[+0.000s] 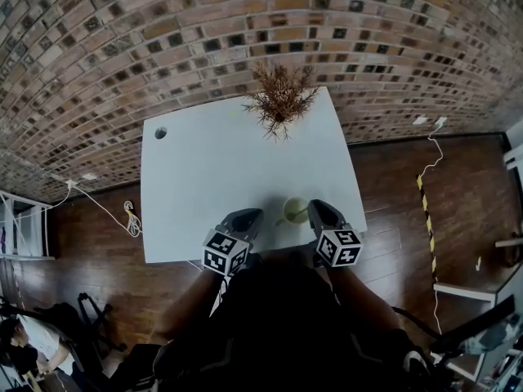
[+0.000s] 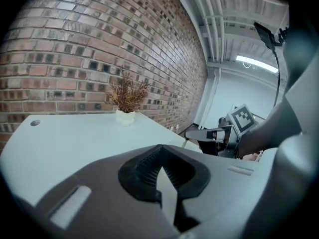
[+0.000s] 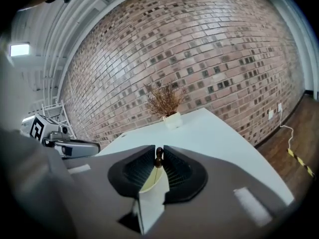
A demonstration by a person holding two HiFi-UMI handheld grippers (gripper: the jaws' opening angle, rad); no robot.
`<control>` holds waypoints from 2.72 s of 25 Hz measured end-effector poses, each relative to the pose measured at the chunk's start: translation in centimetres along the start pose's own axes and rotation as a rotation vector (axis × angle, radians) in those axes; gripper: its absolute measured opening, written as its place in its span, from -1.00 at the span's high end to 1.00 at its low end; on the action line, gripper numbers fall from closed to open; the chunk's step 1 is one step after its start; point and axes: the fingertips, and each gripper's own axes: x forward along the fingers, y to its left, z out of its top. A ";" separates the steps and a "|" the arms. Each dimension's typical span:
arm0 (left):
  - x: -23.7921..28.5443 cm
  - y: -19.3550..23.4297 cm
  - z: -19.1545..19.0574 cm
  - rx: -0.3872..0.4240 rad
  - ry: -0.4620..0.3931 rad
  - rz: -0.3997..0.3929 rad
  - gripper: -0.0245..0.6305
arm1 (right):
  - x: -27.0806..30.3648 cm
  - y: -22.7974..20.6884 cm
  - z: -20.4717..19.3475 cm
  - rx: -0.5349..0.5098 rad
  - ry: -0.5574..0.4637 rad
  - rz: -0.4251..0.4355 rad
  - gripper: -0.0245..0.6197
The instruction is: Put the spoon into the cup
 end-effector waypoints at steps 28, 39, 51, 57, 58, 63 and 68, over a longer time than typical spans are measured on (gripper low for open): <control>-4.3 0.3 5.4 -0.042 -0.138 0.113 0.94 | -4.7 2.9 12.1 -0.120 -0.138 0.160 0.78; -6.6 -3.8 12.8 0.024 -0.262 0.175 0.94 | -8.5 7.2 17.0 -0.252 -0.152 0.349 0.90; -9.1 -9.8 16.7 0.110 -0.296 0.180 0.94 | -10.8 7.9 17.1 -0.289 -0.180 0.365 0.90; -13.3 -11.6 16.3 0.141 -0.343 0.115 0.94 | -14.3 11.7 16.5 -0.268 -0.220 0.325 0.90; -14.5 -11.7 16.1 0.145 -0.353 0.109 0.94 | -15.0 12.5 16.2 -0.267 -0.223 0.321 0.90; -20.2 -12.0 13.9 0.119 -0.379 0.085 0.94 | -18.4 15.9 14.3 -0.300 -0.235 0.232 0.90; -22.6 -13.0 12.2 0.114 -0.382 0.044 0.94 | -21.8 18.1 12.6 -0.298 -0.227 0.209 0.90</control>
